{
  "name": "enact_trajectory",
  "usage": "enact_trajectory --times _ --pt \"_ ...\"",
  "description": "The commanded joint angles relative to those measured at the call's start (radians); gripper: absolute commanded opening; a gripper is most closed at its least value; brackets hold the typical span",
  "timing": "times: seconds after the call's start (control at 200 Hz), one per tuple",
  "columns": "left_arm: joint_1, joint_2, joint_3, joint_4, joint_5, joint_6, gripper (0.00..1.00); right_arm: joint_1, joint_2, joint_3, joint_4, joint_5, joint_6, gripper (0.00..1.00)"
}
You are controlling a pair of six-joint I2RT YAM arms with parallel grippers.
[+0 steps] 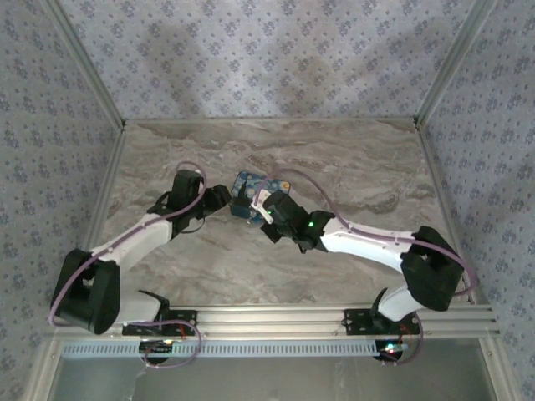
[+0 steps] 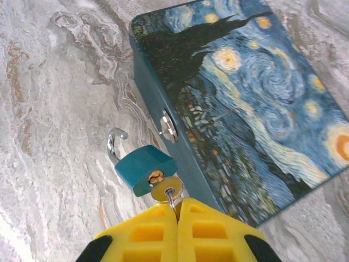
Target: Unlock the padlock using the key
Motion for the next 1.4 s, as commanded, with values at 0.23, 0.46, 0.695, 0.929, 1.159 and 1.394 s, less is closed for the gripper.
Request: enact_trajectory --times 0.23,0.46,0.695,0.929,1.159,1.394 --pt "0.006 -0.159 -0.066 -0.123 -0.051 0.022 0.51 -0.076 -0.209 -0.051 -0.192 0.052 0.122 0.0" --pt "0.006 -0.197 -0.095 -0.167 -0.061 0.031 0.56 -0.223 -0.322 -0.098 -0.237 0.01 0.202 0.0" --pt "0.006 -0.215 -0.131 -0.163 -0.065 0.021 0.58 -0.396 -0.379 -0.136 -0.247 -0.04 0.274 0.0" --pt "0.006 -0.242 -0.152 -0.173 -0.069 0.017 0.58 -0.532 -0.333 -0.157 -0.213 -0.087 0.358 0.0" --pt "0.006 -0.261 -0.168 -0.174 -0.069 0.004 0.58 -0.593 -0.201 -0.163 -0.113 -0.07 0.428 0.0" --pt "0.005 -0.267 -0.177 -0.166 -0.067 -0.005 0.59 -0.608 -0.065 -0.168 -0.025 -0.045 0.45 0.0"
